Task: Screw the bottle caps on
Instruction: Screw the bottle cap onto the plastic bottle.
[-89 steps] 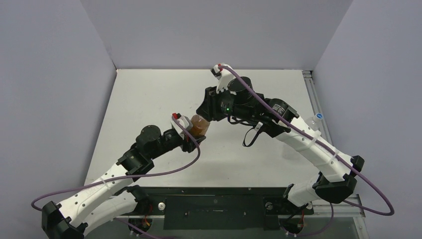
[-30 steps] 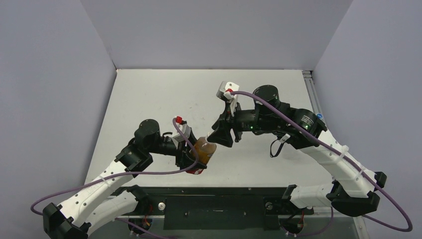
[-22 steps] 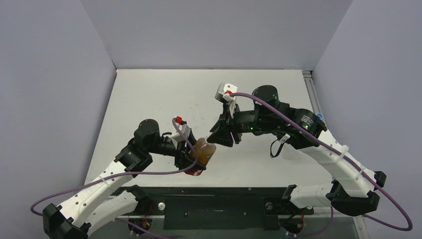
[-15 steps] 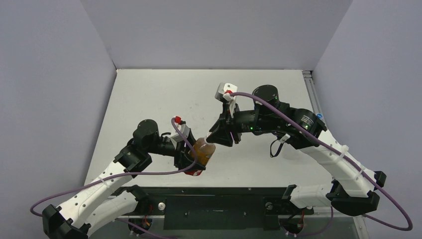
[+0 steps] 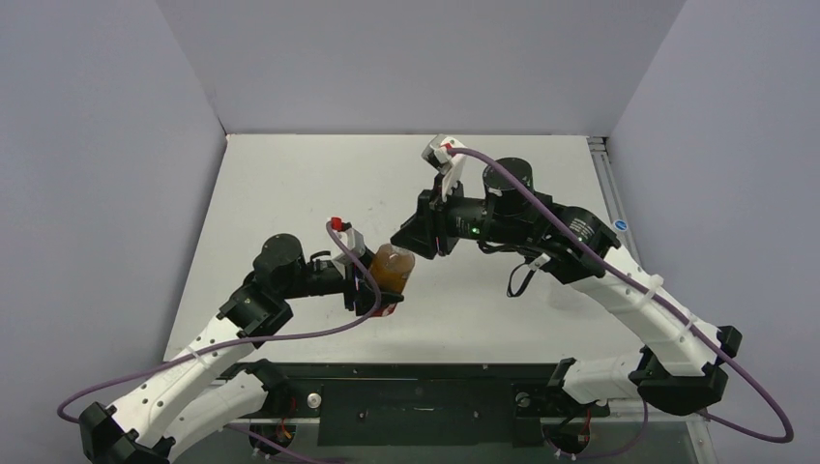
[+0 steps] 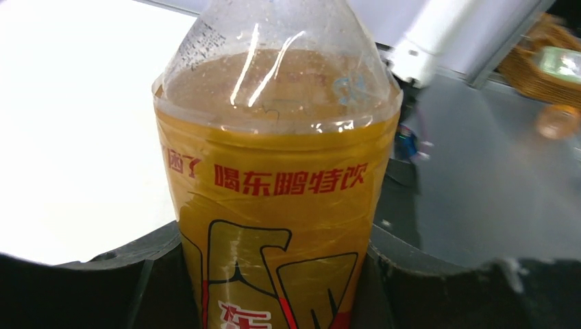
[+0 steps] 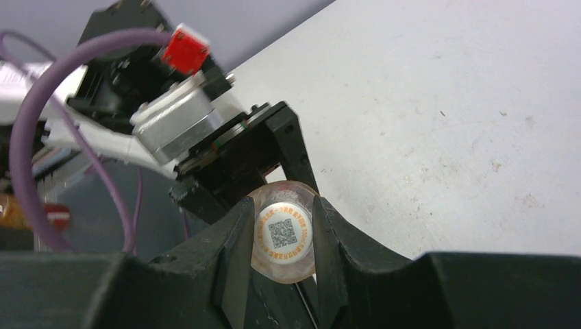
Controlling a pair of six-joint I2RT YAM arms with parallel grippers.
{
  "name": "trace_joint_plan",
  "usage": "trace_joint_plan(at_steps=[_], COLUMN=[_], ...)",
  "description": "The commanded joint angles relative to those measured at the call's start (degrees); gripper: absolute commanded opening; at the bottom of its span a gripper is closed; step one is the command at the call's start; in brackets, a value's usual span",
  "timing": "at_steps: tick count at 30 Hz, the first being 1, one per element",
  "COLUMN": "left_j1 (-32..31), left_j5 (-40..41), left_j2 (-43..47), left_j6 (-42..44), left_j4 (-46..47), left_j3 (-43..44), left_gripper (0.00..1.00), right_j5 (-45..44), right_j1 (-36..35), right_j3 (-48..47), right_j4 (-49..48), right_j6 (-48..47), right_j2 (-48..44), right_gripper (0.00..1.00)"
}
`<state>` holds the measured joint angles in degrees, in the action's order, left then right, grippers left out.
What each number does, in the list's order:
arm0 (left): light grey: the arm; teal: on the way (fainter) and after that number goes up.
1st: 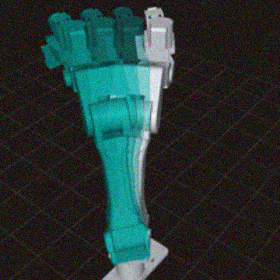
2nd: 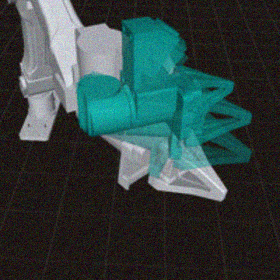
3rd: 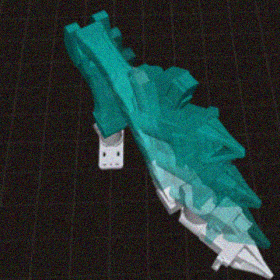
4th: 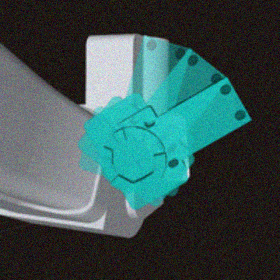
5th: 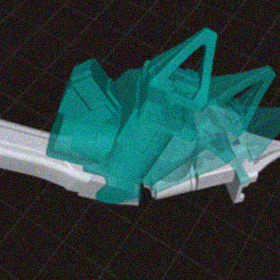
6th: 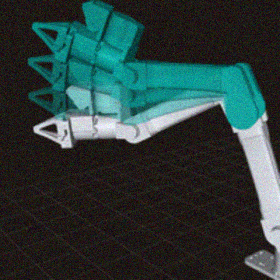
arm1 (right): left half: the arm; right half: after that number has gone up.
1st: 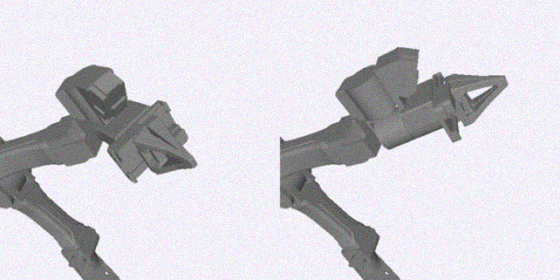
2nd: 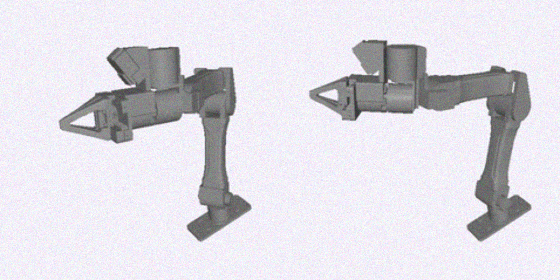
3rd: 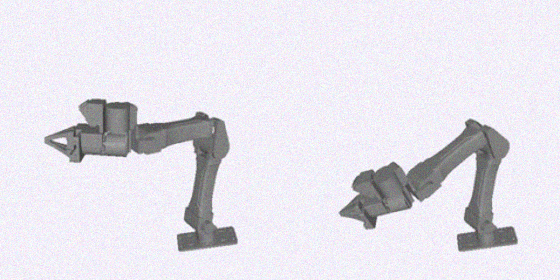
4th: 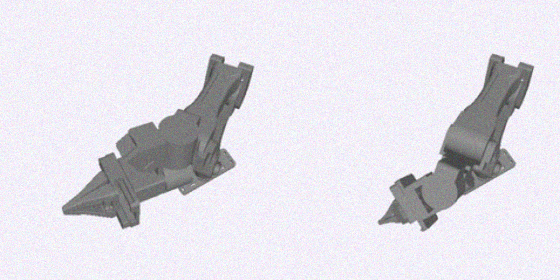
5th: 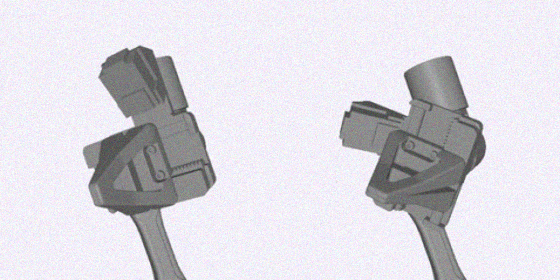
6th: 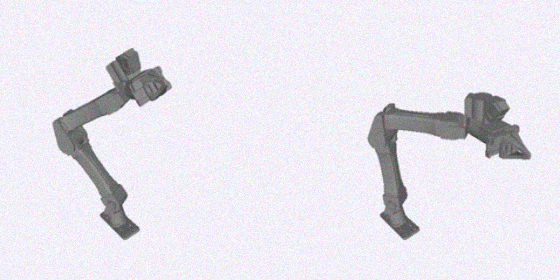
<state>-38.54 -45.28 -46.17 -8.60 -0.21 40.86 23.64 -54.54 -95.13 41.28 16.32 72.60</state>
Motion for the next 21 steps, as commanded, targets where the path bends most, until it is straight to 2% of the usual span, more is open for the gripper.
trace_joint_plan(at_steps=[1, 5, 8, 10, 13, 15, 19, 21], left_j1=[0.2, -0.1, -0.2, -0.1, -0.1, -0.1, -0.1, -0.1], left_j5=[21.6, 30.9, 29.6, 27.6, 24.1, 22.4, 22.2, 22.6], left_j2=[0.4, -0.9, -2.0, -2.5, -2.4, -2.5, -2.2, -2.1], left_j6=[2.0, 2.3, 2.9, 3.0, 3.0, 3.0, 4.2, 4.8], left_j4=[11.2, 15.7, 16.8, 16.1, 14.7, 13.0, 8.6, 7.1], left_j3=[1.2, 0.7, 0.9, 1.0, 0.5, 0.4, 0.5, 0.4], left_gripper=[0.00, 0.00, 0.00, 0.00, 0.00, 0.00, 0.00, 0.00], right_j5=[-5.9, -10.5, -14.9, -17.3, -21.4, -24.6, -31.1, -33.4], right_j1=[-0.7, -1.8, -2.1, -1.7, -1.0, -0.9, -1.0, -1.6], right_j3=[0.9, 1.0, -0.1, -1.6, -4.9, -7.7, -12.2, -12.2], right_j4=[-0.2, -0.8, 0.4, 1.3, 4.2, 5.7, 8.5, 8.8], right_j6=[14.6, 19.4, 19.6, 19.6, 19.2, 19.3, 20.0, 20.6], right_j2=[4.7, 6.4, 6.7, 6.2, 6.0, 5.9, 5.2, 4.7], right_gripper=[0.00, 0.00, 0.00, 0.11, 0.38, 0.50, 0.65, 0.67])
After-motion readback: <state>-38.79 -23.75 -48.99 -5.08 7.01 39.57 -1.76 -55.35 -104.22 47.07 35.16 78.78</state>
